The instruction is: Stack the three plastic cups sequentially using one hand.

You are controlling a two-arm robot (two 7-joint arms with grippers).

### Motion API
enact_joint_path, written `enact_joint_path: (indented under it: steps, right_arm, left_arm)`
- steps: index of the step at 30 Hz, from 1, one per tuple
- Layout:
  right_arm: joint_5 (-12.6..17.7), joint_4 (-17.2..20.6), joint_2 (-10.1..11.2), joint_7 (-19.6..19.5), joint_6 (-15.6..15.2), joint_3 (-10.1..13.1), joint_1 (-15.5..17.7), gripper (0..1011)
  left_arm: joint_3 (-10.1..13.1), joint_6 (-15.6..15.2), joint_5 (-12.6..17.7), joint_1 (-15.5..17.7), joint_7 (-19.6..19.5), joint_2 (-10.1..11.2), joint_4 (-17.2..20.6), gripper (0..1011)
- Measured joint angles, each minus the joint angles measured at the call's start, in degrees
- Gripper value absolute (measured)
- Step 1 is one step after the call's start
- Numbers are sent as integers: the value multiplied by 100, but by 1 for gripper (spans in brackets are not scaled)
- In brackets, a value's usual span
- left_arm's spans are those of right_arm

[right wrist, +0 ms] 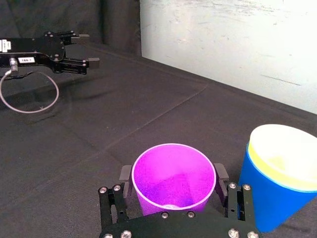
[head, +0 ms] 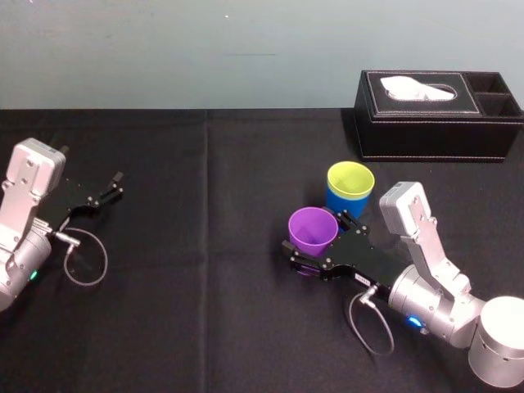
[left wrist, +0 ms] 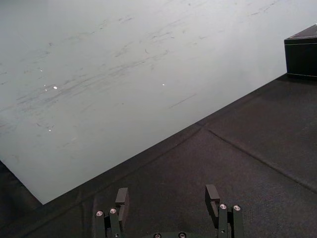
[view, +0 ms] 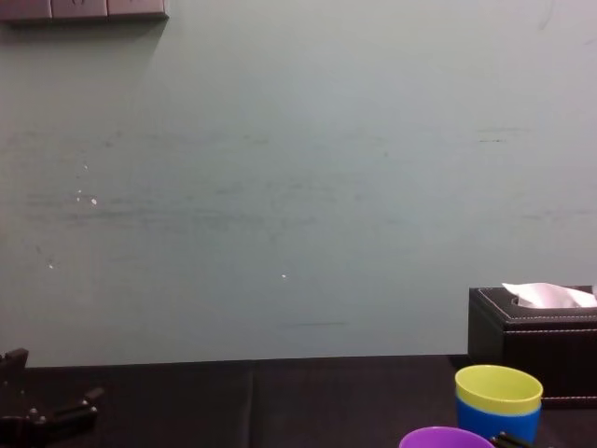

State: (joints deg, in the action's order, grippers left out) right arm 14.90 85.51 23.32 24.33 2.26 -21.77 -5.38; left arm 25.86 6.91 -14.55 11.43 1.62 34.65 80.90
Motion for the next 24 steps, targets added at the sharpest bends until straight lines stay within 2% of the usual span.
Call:
enact_joint_path:
  steps: [7, 17, 24]
  right_arm:
    - [7, 3, 3, 0, 2, 4, 3, 998]
    - [13, 9, 7, 2, 2, 6, 7, 790]
    - [18, 10, 7, 4, 2, 6, 8, 756]
  left_arm:
    - [0, 0, 0, 0, 0, 0, 0, 1011]
    - [0, 0, 0, 0, 0, 0, 0, 1012]
    - [0, 0, 0, 0, 0, 0, 0, 1012]
